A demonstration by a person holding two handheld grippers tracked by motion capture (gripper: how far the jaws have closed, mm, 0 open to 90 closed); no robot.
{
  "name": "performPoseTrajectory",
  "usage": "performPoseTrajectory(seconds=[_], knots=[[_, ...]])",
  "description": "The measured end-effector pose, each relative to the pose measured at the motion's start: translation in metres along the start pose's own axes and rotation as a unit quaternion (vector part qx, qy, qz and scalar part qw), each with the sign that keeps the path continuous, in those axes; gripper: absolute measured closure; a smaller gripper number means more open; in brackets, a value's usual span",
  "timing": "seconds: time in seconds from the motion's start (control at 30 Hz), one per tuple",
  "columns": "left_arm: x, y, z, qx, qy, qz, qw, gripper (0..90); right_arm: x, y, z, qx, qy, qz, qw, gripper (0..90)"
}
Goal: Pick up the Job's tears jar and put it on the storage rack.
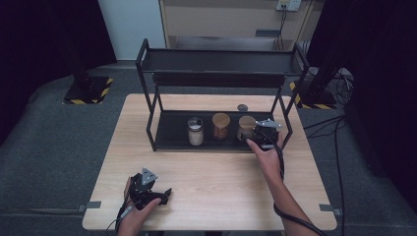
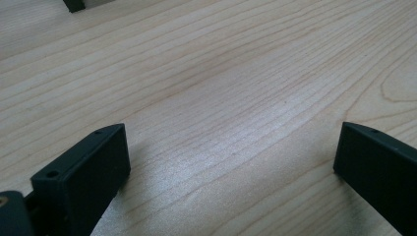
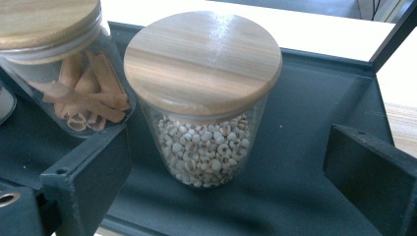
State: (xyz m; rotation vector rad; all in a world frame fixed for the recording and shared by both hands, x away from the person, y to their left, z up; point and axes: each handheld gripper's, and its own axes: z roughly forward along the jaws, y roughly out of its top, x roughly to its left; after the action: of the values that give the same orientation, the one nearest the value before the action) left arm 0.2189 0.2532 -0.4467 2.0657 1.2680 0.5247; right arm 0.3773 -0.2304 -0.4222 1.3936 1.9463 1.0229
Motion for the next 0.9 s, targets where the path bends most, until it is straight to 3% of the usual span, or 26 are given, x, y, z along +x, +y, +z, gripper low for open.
performPoseTrajectory(seconds=[0.9], knots=[[0.0,0.0,0.0,0.0,0.0,0.0,1.0,0.0,0.0012,-0.0079,-0.01,0.008,0.01,-0.01,0.9999,4.1]])
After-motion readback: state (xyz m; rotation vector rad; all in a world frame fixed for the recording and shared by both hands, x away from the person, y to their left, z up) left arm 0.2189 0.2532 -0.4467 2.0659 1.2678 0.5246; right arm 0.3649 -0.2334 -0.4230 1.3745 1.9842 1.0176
